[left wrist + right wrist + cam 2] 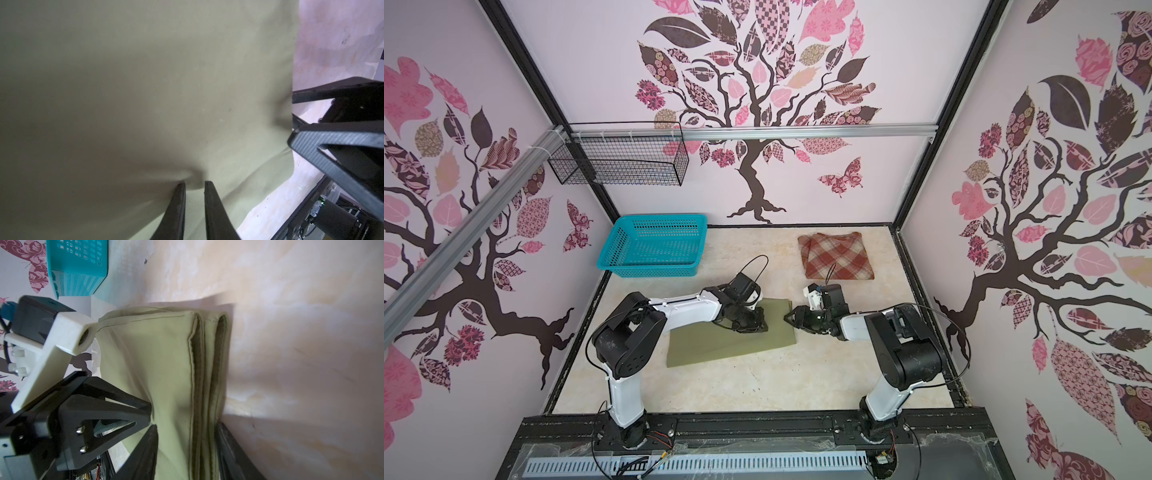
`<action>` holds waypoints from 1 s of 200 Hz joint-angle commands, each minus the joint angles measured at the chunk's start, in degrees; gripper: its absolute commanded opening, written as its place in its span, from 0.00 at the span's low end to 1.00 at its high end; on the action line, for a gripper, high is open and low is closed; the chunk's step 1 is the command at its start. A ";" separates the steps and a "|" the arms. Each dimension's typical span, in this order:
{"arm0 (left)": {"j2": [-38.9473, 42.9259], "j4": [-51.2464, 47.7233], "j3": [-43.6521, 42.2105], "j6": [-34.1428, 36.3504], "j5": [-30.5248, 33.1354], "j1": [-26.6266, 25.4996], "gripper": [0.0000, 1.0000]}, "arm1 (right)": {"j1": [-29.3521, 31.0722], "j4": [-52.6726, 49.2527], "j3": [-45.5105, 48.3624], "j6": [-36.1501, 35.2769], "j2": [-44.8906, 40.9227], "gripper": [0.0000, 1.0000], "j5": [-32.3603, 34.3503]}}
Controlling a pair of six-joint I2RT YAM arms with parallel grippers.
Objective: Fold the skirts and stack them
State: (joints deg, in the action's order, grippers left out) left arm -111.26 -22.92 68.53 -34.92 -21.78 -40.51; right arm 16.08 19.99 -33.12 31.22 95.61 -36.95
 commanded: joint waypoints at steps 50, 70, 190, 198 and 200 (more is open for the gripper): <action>-2.60 -1.52 1.47 0.40 0.47 -0.55 0.21 | 1.42 -6.23 0.61 1.12 2.62 0.49 5.29; -2.97 -1.35 1.41 0.44 0.32 -0.66 0.21 | 1.50 -5.86 0.24 1.12 3.28 0.49 4.39; -4.09 -1.82 1.82 1.25 0.91 -1.29 0.20 | 3.41 4.51 0.15 6.03 6.94 0.41 -1.78; -4.07 -1.92 1.96 1.25 0.91 -1.34 0.20 | 3.39 4.50 -0.01 6.30 6.97 0.40 -1.74; -4.10 -1.95 1.91 1.28 0.87 -1.35 0.20 | 3.42 4.53 -0.14 6.33 6.96 0.40 -1.73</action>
State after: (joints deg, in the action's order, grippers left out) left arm -112.49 -23.29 70.06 -34.46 -22.13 -40.93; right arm 18.85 27.66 -33.71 36.18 99.96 -39.03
